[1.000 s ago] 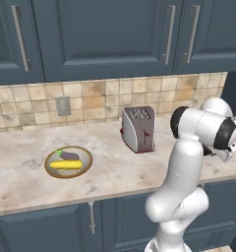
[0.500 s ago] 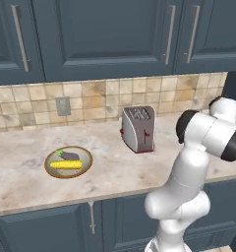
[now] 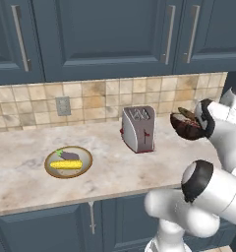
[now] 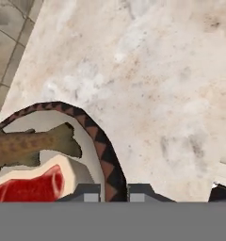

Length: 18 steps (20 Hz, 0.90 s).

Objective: Place the bowl with the eggplant and corn on the second highest shelf of the fridge. Place the bowl with the steak and fish on the top shelf of the fridge.

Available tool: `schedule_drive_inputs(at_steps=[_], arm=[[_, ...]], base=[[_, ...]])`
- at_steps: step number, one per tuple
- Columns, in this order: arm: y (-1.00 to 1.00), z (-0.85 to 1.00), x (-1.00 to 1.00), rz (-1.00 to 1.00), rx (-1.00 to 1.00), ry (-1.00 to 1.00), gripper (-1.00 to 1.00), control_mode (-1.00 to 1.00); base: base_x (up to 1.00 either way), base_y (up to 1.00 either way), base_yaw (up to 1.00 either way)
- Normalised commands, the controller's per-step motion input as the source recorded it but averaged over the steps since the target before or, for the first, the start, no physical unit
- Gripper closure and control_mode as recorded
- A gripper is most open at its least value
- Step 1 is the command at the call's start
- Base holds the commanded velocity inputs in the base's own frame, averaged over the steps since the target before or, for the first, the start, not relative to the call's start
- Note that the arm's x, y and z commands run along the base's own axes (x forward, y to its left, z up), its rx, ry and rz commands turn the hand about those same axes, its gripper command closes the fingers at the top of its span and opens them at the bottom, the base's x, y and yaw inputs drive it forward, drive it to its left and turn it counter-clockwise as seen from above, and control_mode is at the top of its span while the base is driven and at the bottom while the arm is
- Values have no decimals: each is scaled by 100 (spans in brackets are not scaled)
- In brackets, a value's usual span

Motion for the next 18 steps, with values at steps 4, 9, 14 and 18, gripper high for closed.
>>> schedule_drive_inputs(at_steps=[4, 9, 14, 18], arm=[[57, 79, -100, -9, -12, 0, 100, -100], [50, 100, -87, -6, -4, -2, 100, -100], [66, 94, -57, -1, 0, -4, 100, -100], [55, 59, -65, 3, 0, -19, 100, -100]], base=[[0, 0, 0], [0, 0, 0], [0, 0, 0], [0, 0, 0]])
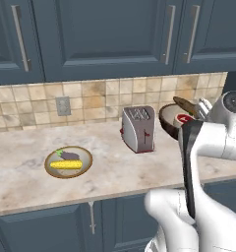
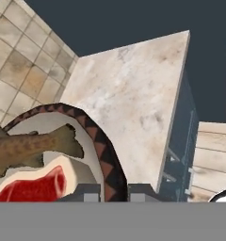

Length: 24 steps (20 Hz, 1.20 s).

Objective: Place the bowl with the eggplant and corn on the second highest shelf of the fridge. Place the bowl with the steak and fish on the top shelf of the fridge.

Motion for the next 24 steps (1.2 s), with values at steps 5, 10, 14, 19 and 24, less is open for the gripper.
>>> schedule_drive_inputs(at_steps=[5, 10, 14, 19, 24], arm=[[37, 46, -50, 7, 0, -17, 100, -100], [0, 0, 0, 0, 0, 0, 100, 100], [0, 0, 0, 0, 0, 0, 100, 100], [0, 0, 0, 0, 0, 0, 100, 100], [0, 0, 0, 0, 0, 0, 100, 100]], base=[[0, 0, 0], [-49, 0, -7], [-100, 0, -49], [-93, 0, -67], [-62, -19, -69]])
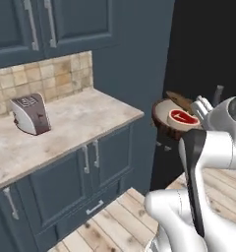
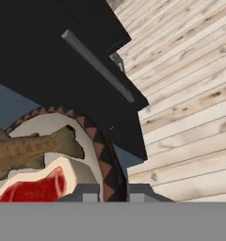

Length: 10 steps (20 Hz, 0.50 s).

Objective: Place the bowl with the eggplant and corn on the second highest shelf of the fridge. Place the bowl with the steak and fish on the top shelf of the fridge.

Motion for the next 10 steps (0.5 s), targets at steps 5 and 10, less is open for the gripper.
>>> schedule_drive_inputs(at_steps=[5, 10], arm=[[0, 0, 0, 0, 0, 0, 100, 100], [0, 0, 0, 0, 0, 0, 100, 100]], base=[[12, -98, -57], [33, -100, -41]])
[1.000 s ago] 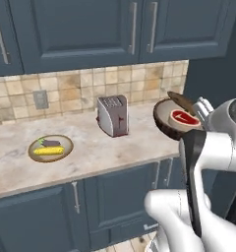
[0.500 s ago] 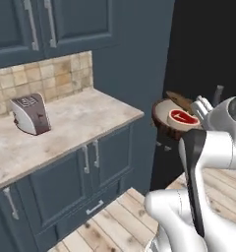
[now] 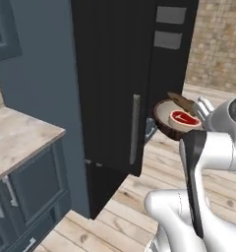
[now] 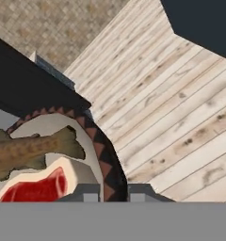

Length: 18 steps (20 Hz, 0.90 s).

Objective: Place the bowl with the eggplant and corn on the second highest shelf of the fridge. Place the bowl with the steak and fish on the top shelf of the fridge.

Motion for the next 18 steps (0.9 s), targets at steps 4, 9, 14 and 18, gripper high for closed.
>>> schedule_drive_inputs(at_steps=[4, 9, 14, 18], arm=[[0, 0, 0, 0, 0, 0, 100, 100], [0, 0, 0, 0, 0, 0, 100, 100], [0, 0, 0, 0, 0, 0, 100, 100], [0, 0, 0, 0, 0, 0, 100, 100]], base=[[90, -100, -21], [90, -100, -5], [28, -92, 28], [-27, -25, 94]])
